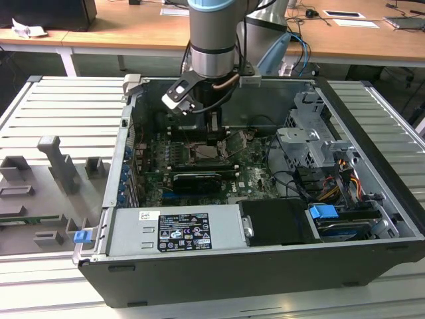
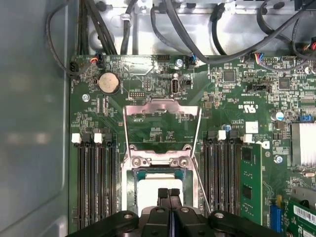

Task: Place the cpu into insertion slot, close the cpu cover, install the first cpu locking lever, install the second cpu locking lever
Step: 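Close the cpu cover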

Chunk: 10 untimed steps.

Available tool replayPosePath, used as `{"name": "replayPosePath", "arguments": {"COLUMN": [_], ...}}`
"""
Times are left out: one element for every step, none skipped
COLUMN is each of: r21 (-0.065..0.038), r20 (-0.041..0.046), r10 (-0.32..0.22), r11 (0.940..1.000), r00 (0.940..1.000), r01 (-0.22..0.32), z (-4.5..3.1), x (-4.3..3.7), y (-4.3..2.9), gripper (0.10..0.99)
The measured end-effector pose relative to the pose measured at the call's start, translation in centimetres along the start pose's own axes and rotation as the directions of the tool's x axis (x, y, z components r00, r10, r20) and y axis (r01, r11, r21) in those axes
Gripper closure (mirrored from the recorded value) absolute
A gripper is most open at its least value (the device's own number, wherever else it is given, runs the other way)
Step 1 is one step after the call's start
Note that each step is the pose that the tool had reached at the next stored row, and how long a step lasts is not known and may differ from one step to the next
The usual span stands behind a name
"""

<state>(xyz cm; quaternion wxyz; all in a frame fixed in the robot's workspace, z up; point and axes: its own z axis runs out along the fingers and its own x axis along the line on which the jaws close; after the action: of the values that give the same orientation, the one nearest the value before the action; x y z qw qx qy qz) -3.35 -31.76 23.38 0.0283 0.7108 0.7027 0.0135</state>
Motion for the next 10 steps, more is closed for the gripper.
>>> {"name": "replayPosePath", "arguments": {"r21": [0.000,0.000,0.000,0.000,0.000,0.001,0.001,0.001,0.001,0.001], "r20": [0.0001,0.0000,0.0001,0.0009,0.0016,0.0023,0.0026,0.0029,0.0029,0.0029], "r10": [0.000,0.000,0.000,0.000,0.000,0.000,0.000,0.000,0.000,0.000], "r11": [1.0000,1.0000,1.0000,1.0000,1.0000,1.0000,1.0000,1.0000,1.0000,1.0000], "r00": [1.0000,1.0000,1.0000,1.0000,1.0000,1.0000,1.0000,1.0000,1.0000,1.0000], "r01": [0.000,0.000,0.000,0.000,0.000,0.000,0.000,0.000,0.000,0.000], "z": [-0.01,-0.02,-0.16,-0.38,-0.58,-0.66,-0.76,-0.86,-0.97,-1.10], "x": [0.00,0.01,0.00,0.00,-0.01,-0.01,-0.01,-0.01,-0.02,-0.02], "y": [0.02,0.04,0.07,0.09,0.10,0.12,0.14,0.16,0.16,0.17], "gripper": [0.980,0.980,0.980,0.980,0.980,0.980,0.980,0.980,0.980,0.980]}}
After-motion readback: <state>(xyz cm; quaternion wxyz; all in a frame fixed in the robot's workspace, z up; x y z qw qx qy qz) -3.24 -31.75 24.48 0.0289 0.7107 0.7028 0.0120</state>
